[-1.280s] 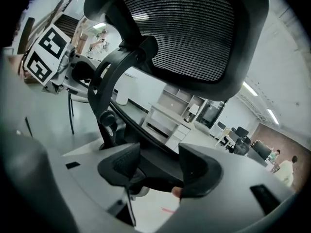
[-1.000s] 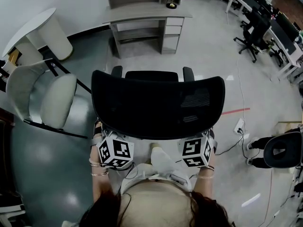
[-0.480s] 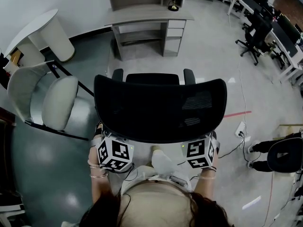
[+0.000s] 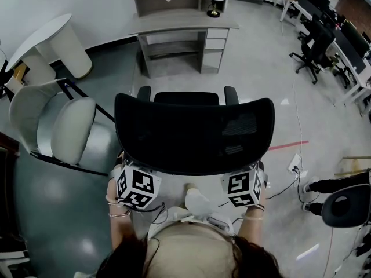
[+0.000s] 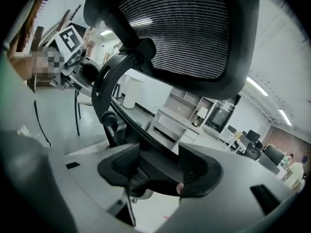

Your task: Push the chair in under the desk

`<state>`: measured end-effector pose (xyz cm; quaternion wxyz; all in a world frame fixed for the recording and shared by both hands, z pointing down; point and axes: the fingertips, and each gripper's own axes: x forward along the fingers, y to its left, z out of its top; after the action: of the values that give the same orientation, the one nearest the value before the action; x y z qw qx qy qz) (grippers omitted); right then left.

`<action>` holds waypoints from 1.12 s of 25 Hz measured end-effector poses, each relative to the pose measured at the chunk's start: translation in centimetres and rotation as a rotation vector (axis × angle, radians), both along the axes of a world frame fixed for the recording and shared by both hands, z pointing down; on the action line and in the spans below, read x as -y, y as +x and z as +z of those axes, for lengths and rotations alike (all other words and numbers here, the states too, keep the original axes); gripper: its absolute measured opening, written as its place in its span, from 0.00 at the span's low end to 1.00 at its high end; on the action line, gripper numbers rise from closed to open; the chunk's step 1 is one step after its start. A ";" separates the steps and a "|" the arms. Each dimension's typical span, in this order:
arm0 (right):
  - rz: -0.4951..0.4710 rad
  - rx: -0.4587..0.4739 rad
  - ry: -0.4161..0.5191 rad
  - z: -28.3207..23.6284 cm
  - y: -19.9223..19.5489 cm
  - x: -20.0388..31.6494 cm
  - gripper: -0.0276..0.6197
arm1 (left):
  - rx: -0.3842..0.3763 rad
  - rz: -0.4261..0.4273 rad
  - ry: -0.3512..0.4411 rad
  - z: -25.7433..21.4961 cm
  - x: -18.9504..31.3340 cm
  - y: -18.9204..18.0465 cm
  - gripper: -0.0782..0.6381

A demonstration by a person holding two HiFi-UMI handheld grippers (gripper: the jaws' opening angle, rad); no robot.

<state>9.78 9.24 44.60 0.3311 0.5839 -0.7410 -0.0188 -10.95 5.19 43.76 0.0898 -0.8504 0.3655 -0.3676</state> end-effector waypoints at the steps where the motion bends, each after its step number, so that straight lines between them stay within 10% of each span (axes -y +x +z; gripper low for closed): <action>1: -0.003 0.001 -0.002 0.0 0.0 0.3 0.41 | 0.001 -0.001 -0.004 0.0 0.3 0.0 0.41; 28: -0.093 0.000 -0.030 -0.4 2.4 4.6 0.41 | 0.039 -0.047 -0.056 -0.3 2.6 2.2 0.41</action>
<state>12.19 4.59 44.22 0.3385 0.5439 -0.7675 -0.0228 -8.79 2.58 43.46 0.0643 -0.8363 0.3731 -0.3965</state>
